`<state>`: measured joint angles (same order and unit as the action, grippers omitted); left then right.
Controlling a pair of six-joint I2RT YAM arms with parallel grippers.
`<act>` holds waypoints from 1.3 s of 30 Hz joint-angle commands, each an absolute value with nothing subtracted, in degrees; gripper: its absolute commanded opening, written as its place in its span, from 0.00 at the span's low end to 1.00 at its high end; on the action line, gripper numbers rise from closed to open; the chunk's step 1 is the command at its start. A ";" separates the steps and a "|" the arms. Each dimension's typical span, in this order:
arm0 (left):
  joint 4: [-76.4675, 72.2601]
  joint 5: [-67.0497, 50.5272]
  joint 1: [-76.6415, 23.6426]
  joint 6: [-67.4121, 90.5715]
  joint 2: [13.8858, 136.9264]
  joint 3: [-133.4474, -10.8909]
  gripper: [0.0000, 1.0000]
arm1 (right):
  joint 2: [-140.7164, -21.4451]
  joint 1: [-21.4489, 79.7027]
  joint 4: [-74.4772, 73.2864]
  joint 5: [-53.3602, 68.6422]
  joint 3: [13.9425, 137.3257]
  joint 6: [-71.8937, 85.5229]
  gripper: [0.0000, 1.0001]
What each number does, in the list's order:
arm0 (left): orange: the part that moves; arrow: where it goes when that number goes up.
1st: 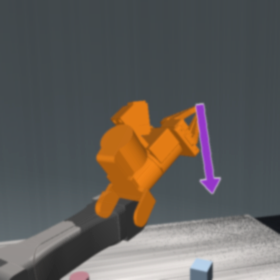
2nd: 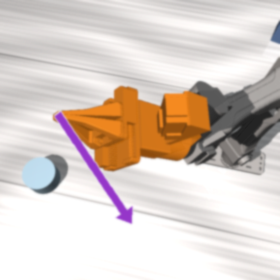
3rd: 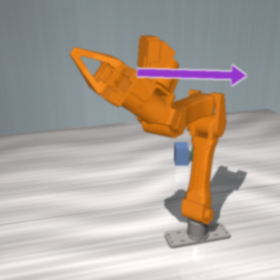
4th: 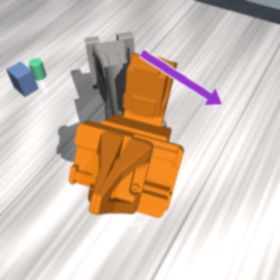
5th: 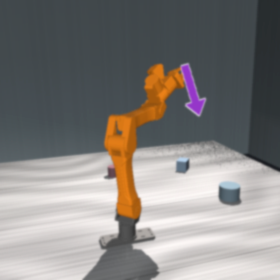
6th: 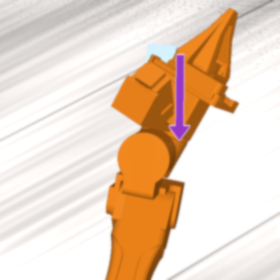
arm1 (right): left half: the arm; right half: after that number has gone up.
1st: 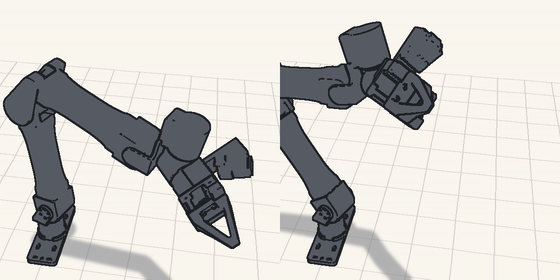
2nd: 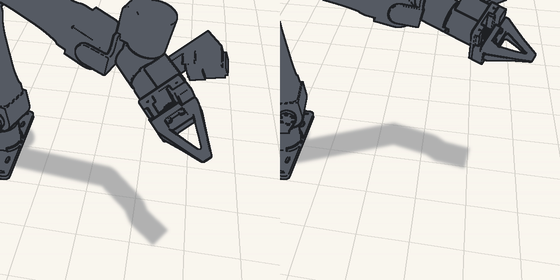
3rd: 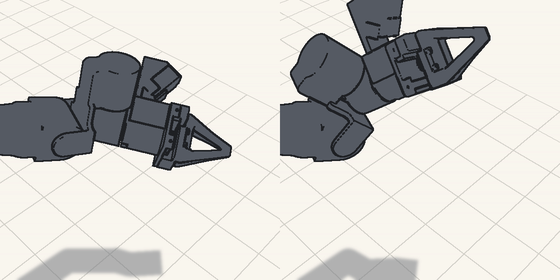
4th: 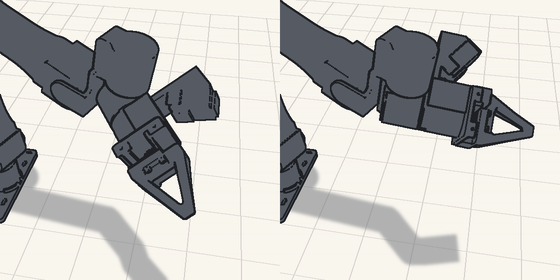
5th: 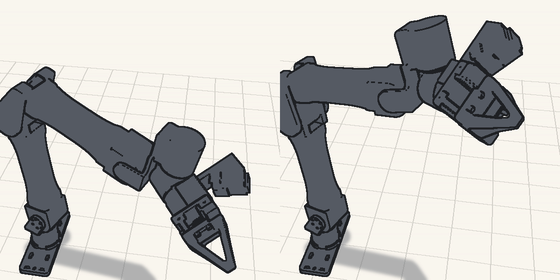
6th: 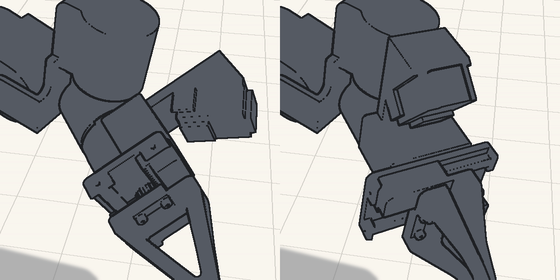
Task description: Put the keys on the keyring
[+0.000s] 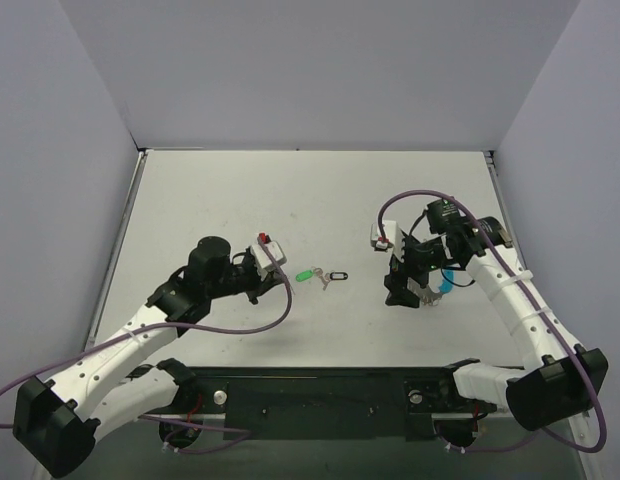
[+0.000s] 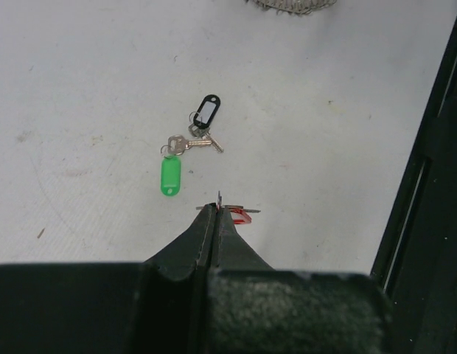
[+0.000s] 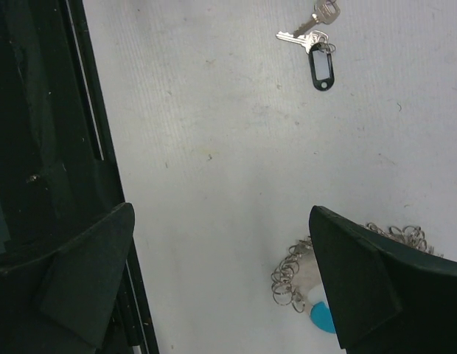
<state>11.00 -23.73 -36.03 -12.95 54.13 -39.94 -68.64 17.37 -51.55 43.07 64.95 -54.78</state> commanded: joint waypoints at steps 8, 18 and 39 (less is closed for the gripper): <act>1.85 -31.90 -36.39 -12.31 50.01 -37.71 0.00 | -69.17 19.69 -61.08 47.46 70.22 -61.78 1.00; -3.60 -33.22 -37.00 -11.78 48.00 -34.63 0.00 | -70.92 20.48 -62.66 51.06 72.15 -60.46 1.00; -27.94 -22.86 -48.86 2.28 46.23 -23.03 0.00 | -69.79 21.54 -64.95 58.09 67.94 -67.23 1.00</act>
<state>-19.14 -28.32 -45.74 -0.89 46.22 -24.71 -70.94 21.80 -62.33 53.56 69.54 -64.64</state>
